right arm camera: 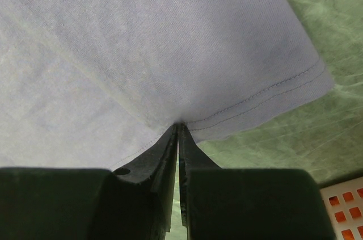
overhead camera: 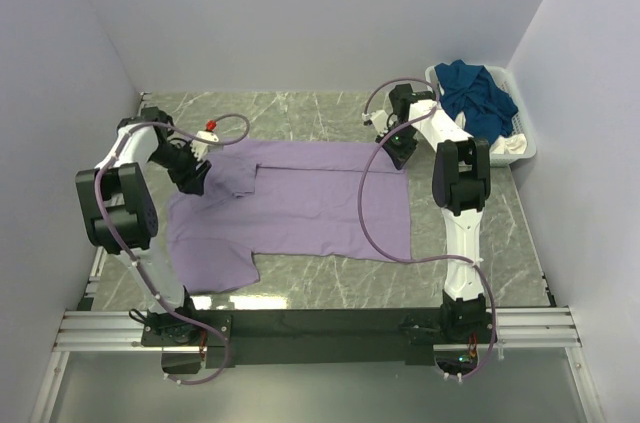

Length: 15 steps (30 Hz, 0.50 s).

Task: Fold and stack the t-shirts
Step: Fold the tshirt

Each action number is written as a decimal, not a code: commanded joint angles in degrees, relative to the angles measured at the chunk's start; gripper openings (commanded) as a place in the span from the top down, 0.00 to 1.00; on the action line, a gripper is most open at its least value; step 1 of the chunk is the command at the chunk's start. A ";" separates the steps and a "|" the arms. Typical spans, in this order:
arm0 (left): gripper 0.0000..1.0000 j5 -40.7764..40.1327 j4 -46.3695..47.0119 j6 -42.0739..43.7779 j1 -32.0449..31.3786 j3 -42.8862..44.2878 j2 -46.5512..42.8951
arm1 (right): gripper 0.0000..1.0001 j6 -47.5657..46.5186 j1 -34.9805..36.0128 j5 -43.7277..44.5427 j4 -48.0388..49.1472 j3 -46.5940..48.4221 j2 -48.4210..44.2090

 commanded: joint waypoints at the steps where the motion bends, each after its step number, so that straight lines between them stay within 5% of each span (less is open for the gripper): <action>1: 0.40 5.50 2.32 -3.65 -1.57 1.06 0.14 | 0.89 0.62 -0.24 0.21 0.06 -0.51 -2.87; 5: 0.46 1.38 11.10 -9.71 -3.69 -2.71 -0.65 | 0.89 1.59 -0.33 0.12 -0.46 0.19 -1.73; 15: 0.51 -3.47 15.60 -11.66 -6.76 -8.96 -1.97 | 0.89 2.99 -0.33 0.29 -0.82 0.90 -0.05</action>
